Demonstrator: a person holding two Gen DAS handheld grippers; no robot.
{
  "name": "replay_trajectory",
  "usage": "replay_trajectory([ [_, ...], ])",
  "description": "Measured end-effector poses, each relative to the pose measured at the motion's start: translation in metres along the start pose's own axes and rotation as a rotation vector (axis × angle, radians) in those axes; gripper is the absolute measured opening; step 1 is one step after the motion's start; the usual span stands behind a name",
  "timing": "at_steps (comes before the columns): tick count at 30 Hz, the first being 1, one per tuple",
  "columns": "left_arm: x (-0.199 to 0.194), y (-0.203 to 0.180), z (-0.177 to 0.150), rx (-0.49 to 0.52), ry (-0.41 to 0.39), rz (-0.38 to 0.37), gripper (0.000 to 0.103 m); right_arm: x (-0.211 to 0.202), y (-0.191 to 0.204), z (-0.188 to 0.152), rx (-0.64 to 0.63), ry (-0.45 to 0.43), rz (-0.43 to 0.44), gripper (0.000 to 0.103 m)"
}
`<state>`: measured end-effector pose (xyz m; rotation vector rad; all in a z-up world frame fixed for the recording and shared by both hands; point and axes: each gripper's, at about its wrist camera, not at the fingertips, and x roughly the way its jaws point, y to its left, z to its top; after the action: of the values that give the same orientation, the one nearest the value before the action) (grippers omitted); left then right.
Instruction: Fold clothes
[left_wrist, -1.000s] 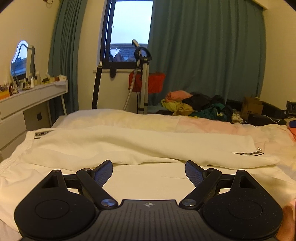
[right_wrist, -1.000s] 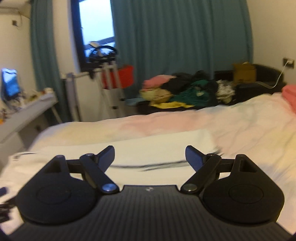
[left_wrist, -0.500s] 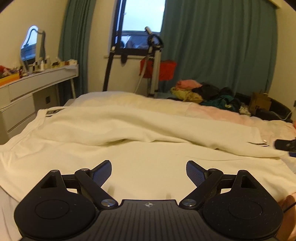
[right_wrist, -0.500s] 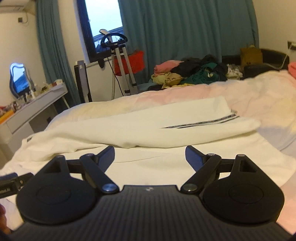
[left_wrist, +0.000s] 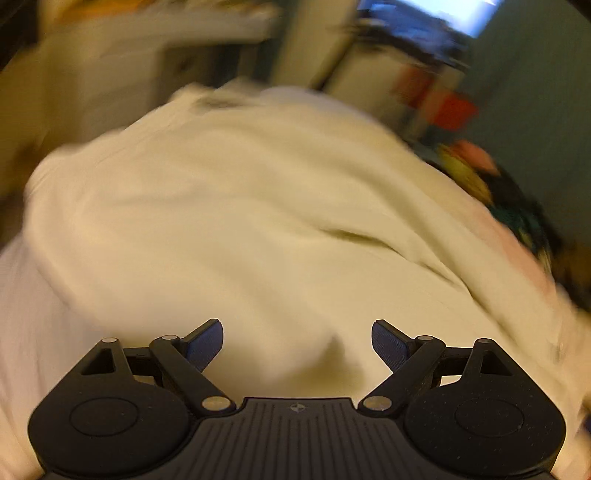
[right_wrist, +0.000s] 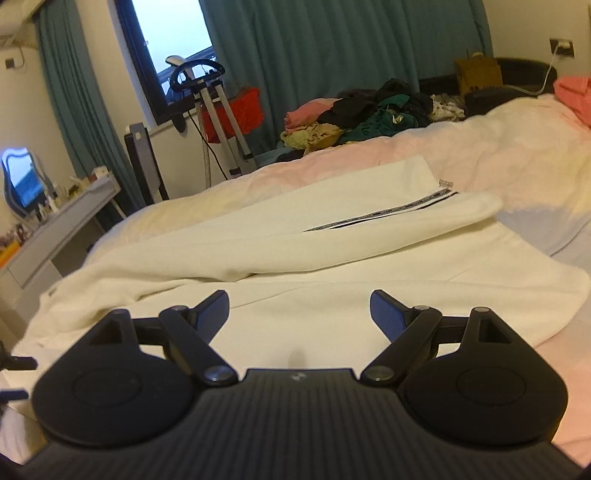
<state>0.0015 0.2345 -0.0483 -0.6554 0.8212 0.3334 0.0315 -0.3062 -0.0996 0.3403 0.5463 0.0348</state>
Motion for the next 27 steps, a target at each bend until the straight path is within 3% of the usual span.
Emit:
replay_trajectory([
  [2, -0.010, 0.039, 0.020, -0.239, -0.005, 0.030, 0.089, 0.000, -0.004, 0.000, 0.027, 0.002, 0.008, 0.085],
  [5, -0.021, 0.085, 0.040, -0.417, -0.051, 0.021, 0.089, 0.002, -0.013, 0.003, 0.070, 0.008, 0.020, 0.085],
  [11, -0.016, 0.135, 0.039, -0.538, -0.065, 0.088, 0.075, 0.003, -0.046, 0.020, 0.223, -0.001, 0.026, 0.085],
  [15, -0.013, 0.145, 0.035, -0.588, -0.060, 0.046, 0.069, -0.011, -0.090, 0.034, 0.362, -0.071, -0.011, 0.085],
  [16, -0.012, 0.144, 0.035, -0.582, -0.064, 0.041, 0.059, -0.014, -0.101, 0.034, 0.383, -0.083, -0.032, 0.085],
  [18, -0.012, 0.142, 0.034, -0.570, -0.074, 0.032, 0.054, -0.018, -0.126, 0.029, 0.459, -0.096, -0.070, 0.085],
  [19, -0.012, 0.135, 0.034, -0.566, -0.085, 0.021, 0.044, -0.019, -0.138, 0.023, 0.518, -0.096, -0.085, 0.085],
  [22, -0.021, 0.132, 0.032, -0.567, -0.134, -0.054, 0.024, -0.020, -0.176, 0.006, 0.693, -0.093, -0.133, 0.086],
  [25, -0.021, 0.132, 0.032, -0.572, -0.145, -0.076, 0.022, -0.021, -0.213, -0.012, 0.868, -0.091, -0.180, 0.086],
  [27, -0.014, 0.136, 0.032, -0.606, -0.116, -0.049, 0.025, -0.020, -0.227, -0.026, 0.977, -0.086, -0.218, 0.086],
])
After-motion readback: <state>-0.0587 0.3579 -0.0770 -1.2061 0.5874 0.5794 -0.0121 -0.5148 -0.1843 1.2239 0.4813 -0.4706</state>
